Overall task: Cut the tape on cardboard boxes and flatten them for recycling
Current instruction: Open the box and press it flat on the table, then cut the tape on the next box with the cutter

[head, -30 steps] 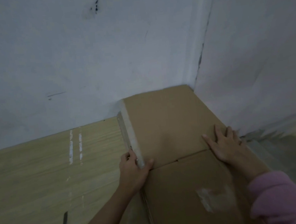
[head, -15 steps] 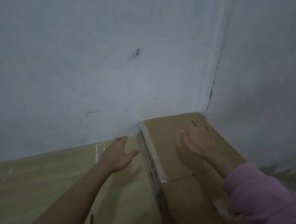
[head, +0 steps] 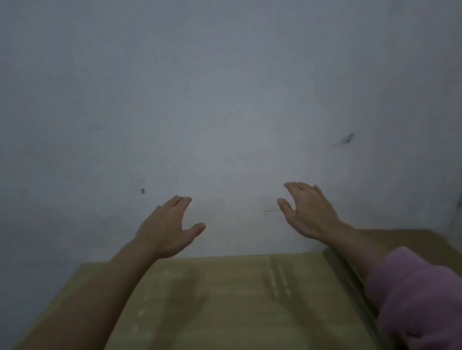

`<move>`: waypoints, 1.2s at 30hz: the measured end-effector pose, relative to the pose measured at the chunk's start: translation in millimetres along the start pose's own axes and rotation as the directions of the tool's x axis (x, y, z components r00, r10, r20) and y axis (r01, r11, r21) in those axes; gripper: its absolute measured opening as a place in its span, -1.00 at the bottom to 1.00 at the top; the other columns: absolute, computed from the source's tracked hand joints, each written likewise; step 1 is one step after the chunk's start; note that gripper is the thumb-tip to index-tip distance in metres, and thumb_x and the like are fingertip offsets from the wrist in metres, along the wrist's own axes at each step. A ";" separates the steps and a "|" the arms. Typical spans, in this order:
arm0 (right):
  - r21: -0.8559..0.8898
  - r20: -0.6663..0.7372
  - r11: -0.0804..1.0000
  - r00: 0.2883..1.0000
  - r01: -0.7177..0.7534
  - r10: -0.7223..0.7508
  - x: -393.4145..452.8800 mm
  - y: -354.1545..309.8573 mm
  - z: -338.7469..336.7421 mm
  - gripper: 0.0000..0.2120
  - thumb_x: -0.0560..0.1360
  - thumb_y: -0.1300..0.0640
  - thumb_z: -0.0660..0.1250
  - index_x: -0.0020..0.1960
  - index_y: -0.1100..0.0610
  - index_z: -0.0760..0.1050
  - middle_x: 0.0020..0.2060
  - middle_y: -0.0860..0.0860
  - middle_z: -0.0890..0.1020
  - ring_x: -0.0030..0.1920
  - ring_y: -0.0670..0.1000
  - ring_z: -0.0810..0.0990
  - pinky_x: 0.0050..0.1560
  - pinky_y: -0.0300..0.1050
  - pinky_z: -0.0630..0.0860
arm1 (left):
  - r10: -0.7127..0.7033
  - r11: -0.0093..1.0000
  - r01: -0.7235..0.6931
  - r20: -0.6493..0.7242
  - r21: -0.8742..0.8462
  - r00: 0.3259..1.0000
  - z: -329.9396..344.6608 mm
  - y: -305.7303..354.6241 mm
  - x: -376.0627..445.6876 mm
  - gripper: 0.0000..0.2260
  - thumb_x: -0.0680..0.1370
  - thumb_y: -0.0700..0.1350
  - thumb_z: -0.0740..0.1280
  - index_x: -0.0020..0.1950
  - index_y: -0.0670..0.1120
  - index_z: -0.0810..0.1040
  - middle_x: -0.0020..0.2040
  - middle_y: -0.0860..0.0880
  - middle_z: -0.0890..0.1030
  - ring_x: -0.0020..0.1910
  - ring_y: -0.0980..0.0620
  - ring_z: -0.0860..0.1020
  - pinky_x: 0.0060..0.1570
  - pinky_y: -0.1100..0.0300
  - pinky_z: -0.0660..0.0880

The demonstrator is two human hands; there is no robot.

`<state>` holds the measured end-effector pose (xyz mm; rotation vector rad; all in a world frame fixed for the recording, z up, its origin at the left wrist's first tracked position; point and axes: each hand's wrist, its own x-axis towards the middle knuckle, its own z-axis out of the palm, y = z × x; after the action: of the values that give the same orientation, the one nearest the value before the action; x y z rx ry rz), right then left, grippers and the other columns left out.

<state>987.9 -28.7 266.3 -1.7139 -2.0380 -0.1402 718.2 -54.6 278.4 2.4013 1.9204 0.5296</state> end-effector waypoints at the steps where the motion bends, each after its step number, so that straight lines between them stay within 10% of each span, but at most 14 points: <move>1: 0.025 -0.004 1.000 1.000 0.017 -0.017 5.7 -25.2 5.8 -0.53 0.62 0.00 0.08 0.45 0.23 0.23 0.41 0.11 0.35 0.43 0.05 0.25 0.45 -0.01 0.01 | -0.006 1.000 0.006 -0.010 0.009 1.000 -12.4 -18.3 -6.1 -0.39 0.58 0.14 0.19 0.53 -0.10 0.10 0.53 -0.03 0.15 0.49 0.03 0.13 0.43 0.09 0.09; 17: 0.362 0.057 0.897 0.954 0.255 -0.294 22.3 -362.2 151.1 -0.59 0.62 0.06 0.12 0.42 0.19 0.30 0.39 0.07 0.38 0.42 0.02 0.26 0.45 -0.10 -0.02 | -0.185 0.962 0.189 -0.042 0.198 0.982 -105.4 -308.7 -130.8 -0.46 0.59 0.12 0.19 0.49 -0.09 0.19 0.49 -0.02 0.24 0.47 0.02 0.19 0.38 0.16 0.12; 36: 0.443 0.228 0.894 0.956 0.066 -0.183 22.6 -629.0 341.6 -0.63 0.59 0.15 0.20 0.36 0.26 0.37 0.31 0.15 0.47 0.33 0.11 0.38 0.35 -0.08 0.20 | -0.196 0.976 0.182 0.128 0.119 0.972 -79.4 -644.9 -163.1 -0.53 0.58 0.07 0.23 0.41 -0.13 0.34 0.40 -0.06 0.38 0.35 -0.06 0.36 0.32 0.09 0.27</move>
<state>289.0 -16.7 110.8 -1.3767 -2.1610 0.4944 57.7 -68.8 167.2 2.2118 2.1347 0.2496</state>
